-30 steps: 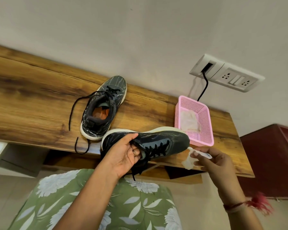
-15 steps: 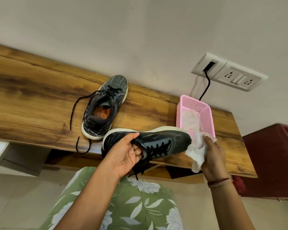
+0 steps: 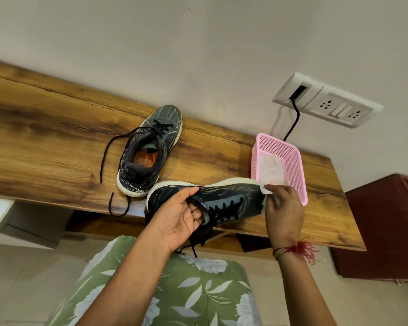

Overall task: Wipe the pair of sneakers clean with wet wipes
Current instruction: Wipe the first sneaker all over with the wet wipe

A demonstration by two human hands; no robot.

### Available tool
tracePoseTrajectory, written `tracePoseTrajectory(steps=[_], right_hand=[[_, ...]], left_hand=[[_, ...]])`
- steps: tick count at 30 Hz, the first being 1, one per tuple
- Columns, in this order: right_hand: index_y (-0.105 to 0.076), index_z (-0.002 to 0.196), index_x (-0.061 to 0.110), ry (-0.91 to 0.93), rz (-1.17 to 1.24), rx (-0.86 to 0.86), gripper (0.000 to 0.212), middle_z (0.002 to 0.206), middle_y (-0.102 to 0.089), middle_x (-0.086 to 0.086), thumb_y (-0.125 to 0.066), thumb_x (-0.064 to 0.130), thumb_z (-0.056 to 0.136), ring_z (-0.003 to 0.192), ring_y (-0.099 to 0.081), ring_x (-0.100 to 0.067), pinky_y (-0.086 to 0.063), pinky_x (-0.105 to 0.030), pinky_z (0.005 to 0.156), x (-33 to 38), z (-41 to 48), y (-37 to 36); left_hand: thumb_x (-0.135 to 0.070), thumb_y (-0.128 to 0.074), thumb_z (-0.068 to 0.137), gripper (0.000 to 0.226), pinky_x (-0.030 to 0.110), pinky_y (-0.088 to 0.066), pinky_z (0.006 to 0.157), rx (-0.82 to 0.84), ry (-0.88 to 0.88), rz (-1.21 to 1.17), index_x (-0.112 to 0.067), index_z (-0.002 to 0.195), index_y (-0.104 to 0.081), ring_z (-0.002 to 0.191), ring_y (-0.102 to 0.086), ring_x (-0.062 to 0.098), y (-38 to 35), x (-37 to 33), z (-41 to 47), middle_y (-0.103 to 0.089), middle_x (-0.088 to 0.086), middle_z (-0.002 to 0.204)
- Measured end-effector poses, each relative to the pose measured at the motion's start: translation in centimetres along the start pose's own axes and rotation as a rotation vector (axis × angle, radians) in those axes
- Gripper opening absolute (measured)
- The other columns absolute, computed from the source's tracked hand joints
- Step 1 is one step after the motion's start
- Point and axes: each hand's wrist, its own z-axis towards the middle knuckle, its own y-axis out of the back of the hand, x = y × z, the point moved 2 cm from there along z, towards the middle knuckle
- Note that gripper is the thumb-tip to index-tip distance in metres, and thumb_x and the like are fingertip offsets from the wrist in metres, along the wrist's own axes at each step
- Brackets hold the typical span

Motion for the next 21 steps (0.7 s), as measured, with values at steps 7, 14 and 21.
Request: tracePoseTrajectory(steps=[7,14,21], right_hand=[[-0.059,0.124,0.009,-0.013,0.088,0.087,0.035,0.118,-0.047,-0.012,-0.051,0.026,0.094,0.104,-0.043,-0.013,-0.038,-0.024,0.083,0.5,-2.1,-1.5],[-0.065,0.115,0.012,-0.066,0.291,-0.024,0.028,0.107,-0.054,-0.002,-0.061,0.008,0.088,0.1,-0.051,-0.01,-0.048,-0.027,0.085,-0.2,-2.6,-1.7],[-0.066,0.113,0.005,0.345,-0.022,0.065,0.039,0.103,-0.062,-0.015,-0.066,-0.009,0.076,0.094,-0.057,-0.029,-0.051,-0.037,0.077,-1.3,-2.1,-1.2]], left_hand=[[-0.02,-0.053,0.092,0.026,0.027,-0.046,0.086,0.002,0.007,-0.022,-0.004,0.109,-0.063,0.074,-0.052,0.015,0.0,-0.1,0.1,-0.072,0.009,0.083],[-0.021,-0.052,0.092,0.019,0.022,-0.041,0.068,-0.013,0.004,0.018,-0.008,0.102,-0.062,0.057,-0.041,0.01,-0.1,-0.1,0.0,-0.069,0.004,0.07],[-0.021,-0.052,0.092,0.018,0.022,-0.04,0.067,-0.01,0.006,0.017,-0.008,0.1,-0.061,0.05,-0.038,0.009,-0.1,0.0,-0.1,-0.066,0.002,0.064]])
